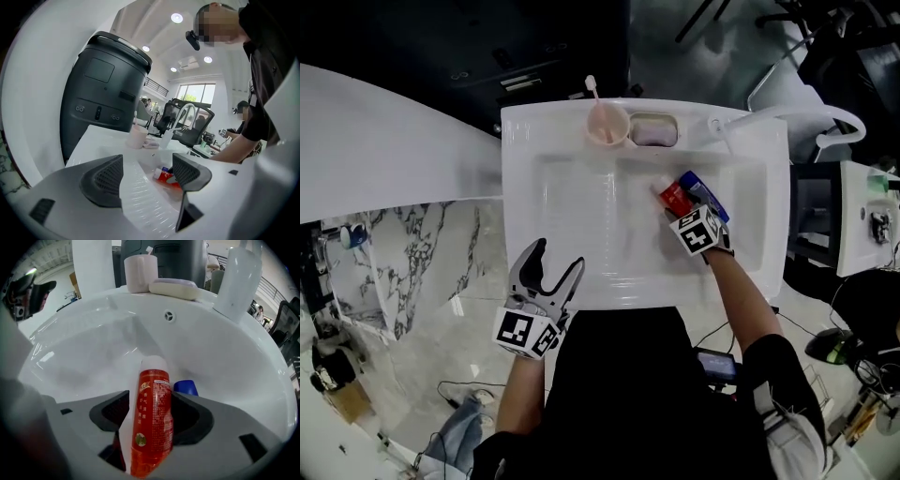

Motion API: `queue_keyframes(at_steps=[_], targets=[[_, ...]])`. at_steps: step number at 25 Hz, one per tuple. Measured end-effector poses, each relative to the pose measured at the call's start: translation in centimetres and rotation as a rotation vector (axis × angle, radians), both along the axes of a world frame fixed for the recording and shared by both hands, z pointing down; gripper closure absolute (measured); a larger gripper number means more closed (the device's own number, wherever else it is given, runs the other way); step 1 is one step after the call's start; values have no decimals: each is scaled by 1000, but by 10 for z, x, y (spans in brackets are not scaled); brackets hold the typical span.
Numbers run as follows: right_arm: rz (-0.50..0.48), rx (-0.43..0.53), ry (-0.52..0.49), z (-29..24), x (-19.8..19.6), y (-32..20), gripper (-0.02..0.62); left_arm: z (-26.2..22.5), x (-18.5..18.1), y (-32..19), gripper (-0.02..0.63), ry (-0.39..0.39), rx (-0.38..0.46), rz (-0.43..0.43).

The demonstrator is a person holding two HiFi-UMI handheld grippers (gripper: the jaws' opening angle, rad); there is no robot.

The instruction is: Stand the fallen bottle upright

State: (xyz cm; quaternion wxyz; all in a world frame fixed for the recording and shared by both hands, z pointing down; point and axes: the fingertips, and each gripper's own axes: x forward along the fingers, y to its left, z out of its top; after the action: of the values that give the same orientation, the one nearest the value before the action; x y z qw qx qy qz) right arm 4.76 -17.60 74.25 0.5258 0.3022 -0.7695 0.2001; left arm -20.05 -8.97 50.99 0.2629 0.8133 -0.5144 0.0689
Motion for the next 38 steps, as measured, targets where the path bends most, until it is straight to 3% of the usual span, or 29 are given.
queue_keyframes(at_steps=[6,16,25,38], targets=[[-69,-61,49,18,4,0,308,0,-2,-10,282,10,3,-52],[-131,-193,37,29,-2,3,282,6,10,-20,291,-12,-14,-93],[-75,-309,47,49,-8,10,281,6,2,-14,296,-18,-33,-183],[-69,-314,39,54,-4,0,291,6,-8,14,299,-25,-35,-276]])
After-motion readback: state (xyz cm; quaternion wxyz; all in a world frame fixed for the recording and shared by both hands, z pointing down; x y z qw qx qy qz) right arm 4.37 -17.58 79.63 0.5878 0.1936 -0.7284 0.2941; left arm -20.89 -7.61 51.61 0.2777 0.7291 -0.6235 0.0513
